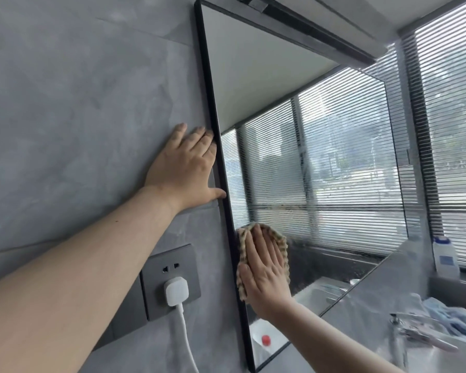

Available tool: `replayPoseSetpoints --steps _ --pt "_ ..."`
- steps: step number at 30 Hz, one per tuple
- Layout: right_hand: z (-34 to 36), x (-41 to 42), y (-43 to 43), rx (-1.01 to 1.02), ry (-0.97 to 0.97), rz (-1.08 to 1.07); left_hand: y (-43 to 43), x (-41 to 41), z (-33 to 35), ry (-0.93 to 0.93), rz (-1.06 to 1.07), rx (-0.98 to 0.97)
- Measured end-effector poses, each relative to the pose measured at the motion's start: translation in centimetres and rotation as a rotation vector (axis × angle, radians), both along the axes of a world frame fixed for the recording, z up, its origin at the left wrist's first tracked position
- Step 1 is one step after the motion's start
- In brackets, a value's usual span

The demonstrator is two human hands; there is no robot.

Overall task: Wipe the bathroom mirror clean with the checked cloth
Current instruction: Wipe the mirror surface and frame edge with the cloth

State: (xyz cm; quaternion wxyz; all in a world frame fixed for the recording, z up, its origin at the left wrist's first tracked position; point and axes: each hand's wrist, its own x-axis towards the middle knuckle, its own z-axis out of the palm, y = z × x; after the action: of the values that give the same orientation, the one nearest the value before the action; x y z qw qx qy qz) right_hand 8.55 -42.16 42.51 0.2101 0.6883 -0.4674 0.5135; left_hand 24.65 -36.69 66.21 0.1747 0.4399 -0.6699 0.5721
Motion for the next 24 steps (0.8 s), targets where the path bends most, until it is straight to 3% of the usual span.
replayPoseSetpoints --steps 3,9,13,17,24 --pt "0.6 0.6 0.4 0.051 -0.050 -0.007 0.1 0.0 0.0 0.001 0.002 0.005" --pt "8.7 1.5 1.1 0.086 -0.145 0.015 -0.4 0.0 0.1 0.001 -0.017 0.007" --pt "9.4 1.8 1.2 0.081 -0.180 0.036 -0.7 0.0 -0.4 0.013 -0.014 -0.009" --pt "6.4 2.1 1.7 0.128 -0.213 0.049 -0.7 -0.2 -1.0 0.020 0.017 -0.002" --pt "-7.0 2.3 2.7 0.353 -0.343 -0.029 -0.7 -0.2 -1.4 0.024 0.023 -0.011"
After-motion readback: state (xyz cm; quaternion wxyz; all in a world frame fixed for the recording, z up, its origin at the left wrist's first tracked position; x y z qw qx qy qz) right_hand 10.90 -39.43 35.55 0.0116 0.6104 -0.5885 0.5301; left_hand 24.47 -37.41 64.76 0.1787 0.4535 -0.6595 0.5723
